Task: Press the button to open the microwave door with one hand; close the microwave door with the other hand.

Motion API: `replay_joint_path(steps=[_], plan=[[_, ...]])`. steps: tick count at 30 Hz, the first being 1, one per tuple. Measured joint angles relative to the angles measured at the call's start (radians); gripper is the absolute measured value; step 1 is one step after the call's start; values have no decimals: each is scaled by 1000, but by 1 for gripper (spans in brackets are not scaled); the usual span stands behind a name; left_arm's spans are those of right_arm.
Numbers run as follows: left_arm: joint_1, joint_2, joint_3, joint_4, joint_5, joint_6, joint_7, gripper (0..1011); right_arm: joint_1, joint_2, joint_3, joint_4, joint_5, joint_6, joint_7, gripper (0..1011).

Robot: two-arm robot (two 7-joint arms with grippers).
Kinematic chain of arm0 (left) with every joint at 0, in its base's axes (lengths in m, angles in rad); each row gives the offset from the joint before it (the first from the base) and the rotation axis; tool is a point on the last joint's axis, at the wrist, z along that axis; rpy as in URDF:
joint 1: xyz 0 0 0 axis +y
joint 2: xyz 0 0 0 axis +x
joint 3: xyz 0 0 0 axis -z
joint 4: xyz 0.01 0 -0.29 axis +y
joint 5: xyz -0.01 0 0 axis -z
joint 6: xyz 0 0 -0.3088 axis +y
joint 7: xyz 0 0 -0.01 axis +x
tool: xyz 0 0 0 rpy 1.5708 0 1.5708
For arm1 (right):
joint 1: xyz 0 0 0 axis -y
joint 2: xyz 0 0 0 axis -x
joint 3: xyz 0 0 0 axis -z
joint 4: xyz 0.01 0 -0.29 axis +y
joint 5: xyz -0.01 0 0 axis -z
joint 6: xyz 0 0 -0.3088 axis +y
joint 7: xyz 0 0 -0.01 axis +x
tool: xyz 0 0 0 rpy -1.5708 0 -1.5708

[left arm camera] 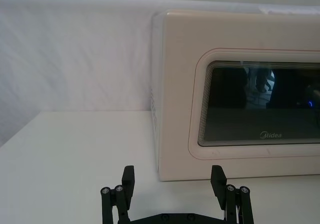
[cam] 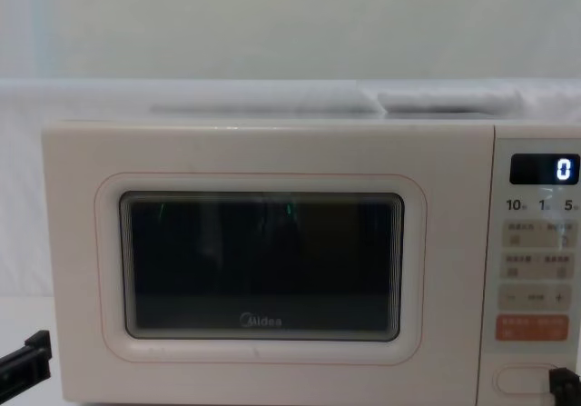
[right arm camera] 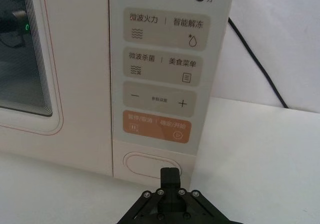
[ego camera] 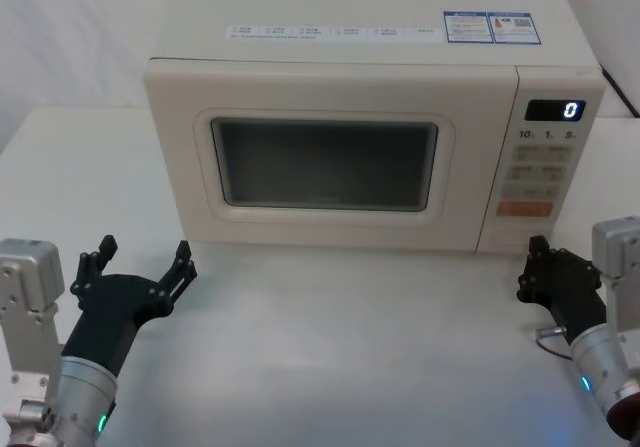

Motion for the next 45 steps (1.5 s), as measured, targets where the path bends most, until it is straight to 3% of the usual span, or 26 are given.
replay_joint_path(steps=[45], plan=[[0, 0, 0, 0, 0, 0, 0, 1001, 67, -10, -9, 74, -16, 3, 22, 0]])
